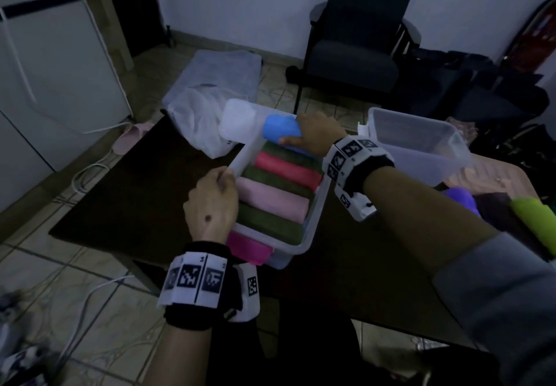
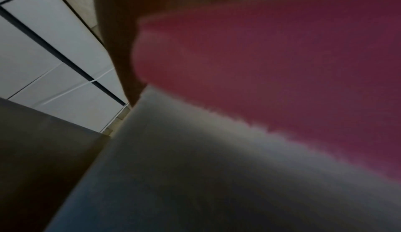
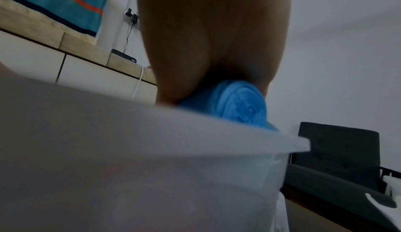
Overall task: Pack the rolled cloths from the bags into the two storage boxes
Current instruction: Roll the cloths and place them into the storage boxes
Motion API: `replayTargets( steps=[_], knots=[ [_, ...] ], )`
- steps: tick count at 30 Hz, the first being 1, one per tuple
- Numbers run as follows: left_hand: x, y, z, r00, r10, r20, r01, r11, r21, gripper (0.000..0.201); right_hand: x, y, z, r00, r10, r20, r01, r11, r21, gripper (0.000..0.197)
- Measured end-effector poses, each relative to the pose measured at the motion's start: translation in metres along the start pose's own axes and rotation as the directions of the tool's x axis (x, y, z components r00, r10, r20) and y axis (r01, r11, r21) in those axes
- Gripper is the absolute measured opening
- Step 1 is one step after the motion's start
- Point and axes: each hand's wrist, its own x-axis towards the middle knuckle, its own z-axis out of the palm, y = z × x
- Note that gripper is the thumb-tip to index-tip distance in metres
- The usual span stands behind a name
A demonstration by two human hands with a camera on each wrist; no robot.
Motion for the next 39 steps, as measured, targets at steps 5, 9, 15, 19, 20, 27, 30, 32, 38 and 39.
replayTargets(
  steps=[5, 9, 15, 19, 20, 27, 30, 32, 38, 39],
  knots=[
    [0.0, -0.003, 0.004, 0.999, 0.024, -0.046, -0.021, 0.998, 0.058, 0.035, 0.007, -0.003, 0.013, 0.999, 0.047, 0.016, -0.046, 0.996, -0.074, 0.071],
    [0.0, -0.004, 0.004, 0.998, 0.032, -0.053, -0.029, 0.997, 0.065, 0.035, -0.007, -0.005, 0.017, 0.979, -0.018, -0.201, -0.007, 0.992, -0.127, 0.071],
    [-0.001, -0.001, 0.003, 0.998, 0.034, -0.056, -0.029, 0.996, 0.088, 0.035, -0.012, -0.003, 0.023, 0.975, -0.127, -0.182, 0.097, 0.982, -0.165, 0.047],
    [-0.002, -0.002, 0.003, 0.998, 0.045, -0.041, -0.041, 0.994, 0.096, 0.035, -0.004, 0.001, 0.019, 0.967, -0.042, -0.25, 0.022, 0.997, -0.08, 0.04],
    [-0.002, -0.002, 0.003, 0.998, 0.048, -0.039, -0.044, 0.995, 0.094, 0.035, -0.002, 0.001, 0.017, 0.969, -0.031, -0.247, 0.023, 0.999, -0.035, 0.038],
    [-0.001, -0.003, 0.004, 0.997, 0.055, -0.058, -0.049, 0.994, 0.095, 0.035, -0.004, 0.002, 0.023, 0.999, -0.047, -0.014, 0.047, 0.999, 0.023, 0.05],
    [0.0, -0.003, 0.005, 0.997, 0.053, -0.064, -0.047, 0.995, 0.092, 0.035, -0.004, 0.003, 0.027, 0.999, -0.039, -0.032, 0.043, 0.992, 0.115, 0.046],
    [0.0, -0.003, 0.006, 0.996, 0.054, -0.068, -0.048, 0.994, 0.095, 0.035, -0.003, 0.006, 0.03, 0.997, -0.029, -0.068, 0.037, 0.992, 0.119, 0.042],
    [0.002, -0.006, 0.007, 0.997, 0.042, -0.061, -0.037, 0.996, 0.083, 0.035, 0.001, 0.009, 0.035, 0.992, -0.045, -0.12, 0.04, 0.998, -0.046, 0.039],
    [0.002, -0.006, 0.007, 0.997, 0.043, -0.064, -0.037, 0.996, 0.087, 0.035, 0.003, 0.009, 0.033, 0.994, -0.049, -0.094, 0.044, 0.998, -0.055, 0.039]
  ],
)
